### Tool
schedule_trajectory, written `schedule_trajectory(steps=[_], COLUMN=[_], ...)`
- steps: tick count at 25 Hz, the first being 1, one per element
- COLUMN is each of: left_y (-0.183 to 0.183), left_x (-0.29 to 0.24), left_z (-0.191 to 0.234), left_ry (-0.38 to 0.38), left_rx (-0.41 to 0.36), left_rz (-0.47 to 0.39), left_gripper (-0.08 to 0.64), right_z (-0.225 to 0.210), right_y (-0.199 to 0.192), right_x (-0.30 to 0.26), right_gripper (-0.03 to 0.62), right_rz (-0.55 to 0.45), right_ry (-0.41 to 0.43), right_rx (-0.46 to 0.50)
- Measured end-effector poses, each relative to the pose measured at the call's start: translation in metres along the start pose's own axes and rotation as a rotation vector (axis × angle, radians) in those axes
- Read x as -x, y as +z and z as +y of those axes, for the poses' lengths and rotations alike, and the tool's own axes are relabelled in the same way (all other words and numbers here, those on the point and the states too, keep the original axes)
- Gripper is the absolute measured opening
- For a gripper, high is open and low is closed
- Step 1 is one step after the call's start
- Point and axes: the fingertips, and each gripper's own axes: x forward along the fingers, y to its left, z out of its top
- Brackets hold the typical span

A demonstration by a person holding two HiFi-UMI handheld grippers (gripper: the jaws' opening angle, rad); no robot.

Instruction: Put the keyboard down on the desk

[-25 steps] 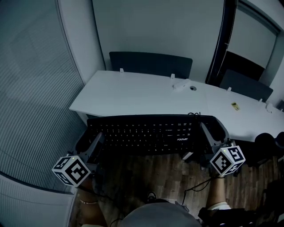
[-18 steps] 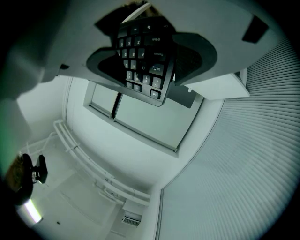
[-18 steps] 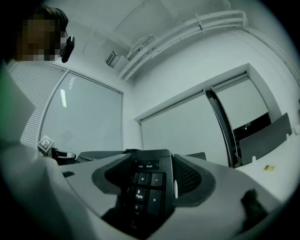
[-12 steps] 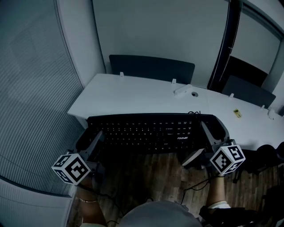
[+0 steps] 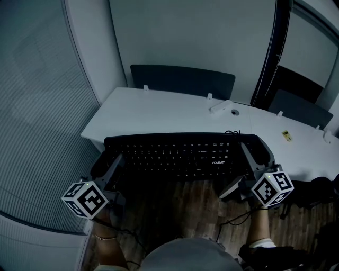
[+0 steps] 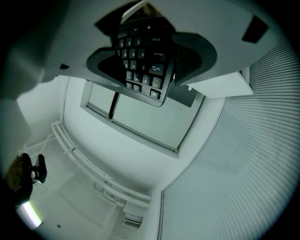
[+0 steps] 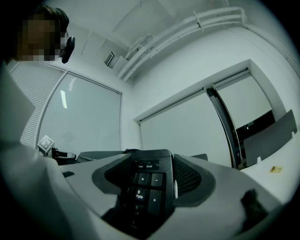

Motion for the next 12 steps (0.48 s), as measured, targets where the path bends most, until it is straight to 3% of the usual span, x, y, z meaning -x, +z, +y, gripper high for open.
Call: schedule_trajectory(steps=[12], left_y=[-0.0008], left_x=[-0.0009], left_z=[0.0013], left_ry=[0.007], left_rx=[0.012], left_rz=[0.005], left_gripper=[0.333], right_z=[-0.0009], right_y=[-0.0031], right_x=[-0.0013], right_gripper=[0.255], right_rz=[0.014], right_ry=[-0.004], right_rx=[-0.009])
